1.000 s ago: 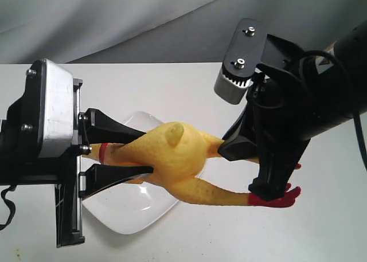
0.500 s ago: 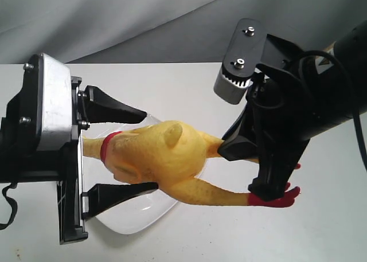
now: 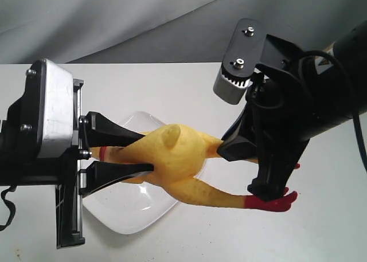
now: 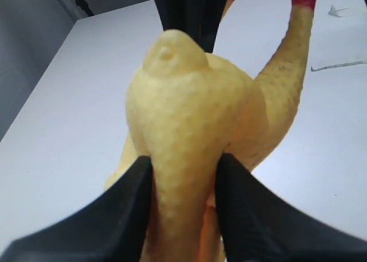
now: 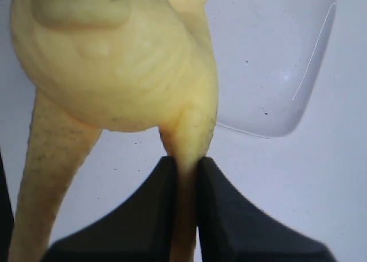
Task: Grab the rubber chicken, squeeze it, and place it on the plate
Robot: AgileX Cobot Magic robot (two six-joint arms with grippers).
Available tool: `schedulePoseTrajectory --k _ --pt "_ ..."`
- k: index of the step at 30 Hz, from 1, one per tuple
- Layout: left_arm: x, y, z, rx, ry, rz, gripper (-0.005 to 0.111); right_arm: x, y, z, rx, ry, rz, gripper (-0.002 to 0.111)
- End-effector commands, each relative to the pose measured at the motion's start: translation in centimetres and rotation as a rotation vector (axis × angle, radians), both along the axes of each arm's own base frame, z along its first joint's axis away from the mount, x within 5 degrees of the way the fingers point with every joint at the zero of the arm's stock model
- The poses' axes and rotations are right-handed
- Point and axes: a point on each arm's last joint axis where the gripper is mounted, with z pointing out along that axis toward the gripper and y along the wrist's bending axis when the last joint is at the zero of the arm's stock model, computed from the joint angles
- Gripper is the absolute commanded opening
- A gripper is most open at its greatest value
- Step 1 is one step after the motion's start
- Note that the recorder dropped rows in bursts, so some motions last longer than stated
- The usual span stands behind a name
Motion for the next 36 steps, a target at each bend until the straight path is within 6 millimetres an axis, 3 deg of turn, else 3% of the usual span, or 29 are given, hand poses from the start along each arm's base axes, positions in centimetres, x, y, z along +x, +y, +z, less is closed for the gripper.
schedulePoseTrajectory --k 1,3,4,6,8,9,11,13,25,27,29,34,36 --pt "-0.17 -0.07 -0.25 0.002 0.012 -0.001 0.038 -0.11 0.16 0.28 0.032 -0.004 -0.005 0.0" --pt "-0.15 -0.06 -0.25 0.002 0.012 0.0 0.069 -0.11 0.16 0.28 0.032 -0.004 -0.005 0.0" --pt "-0.1 -0.02 -0.26 0.003 0.013 0.009 0.076 -0.11 0.16 0.28 0.032 -0.004 -0.005 0.0" --pt "0.03 0.03 -0.24 -0.001 0.014 0.027 0.076 -0.11 0.16 0.28 0.032 -0.004 -0.005 0.0" --pt "0.02 0.03 -0.26 0.002 0.013 0.025 0.06 -0.11 0.17 0.28 0.033 -0.003 -0.006 0.0" --pt "-0.02 0.03 -0.28 0.006 0.012 0.019 0.041 -0.11 0.17 0.28 0.033 -0.003 -0.006 0.0" --pt "-0.18 -0.07 -0.25 -0.002 0.018 0.001 0.017 -0.11 0.17 0.28 0.033 -0.003 -0.006 0.0" --pt "-0.24 -0.11 -0.23 -0.002 0.016 -0.009 0.0 -0.11 0.17 0.28 0.033 -0.003 -0.006 0.0" --pt "-0.13 -0.05 -0.26 0.003 0.011 0.003 0.001 -0.11 0.17 0.28 0.034 -0.002 -0.007 0.0" --pt "-0.13 -0.05 -0.26 0.003 0.011 0.003 0.006 -0.11 0.17 0.28 0.034 -0.002 -0.007 0.0" --pt "-0.01 0.03 -0.28 0.009 0.006 0.017 0.02 -0.11 0.17 0.28 0.034 -0.002 -0.007 0.0" --pt "0.08 0.25 -0.06 0.016 -0.012 0.048 0.071 -0.05 0.19 0.31 0.038 -0.009 -0.01 0.0" --pt "0.09 0.23 0.61 -0.046 0.011 0.088 0.078 0.03 0.22 0.36 0.043 -0.016 -0.015 0.0"
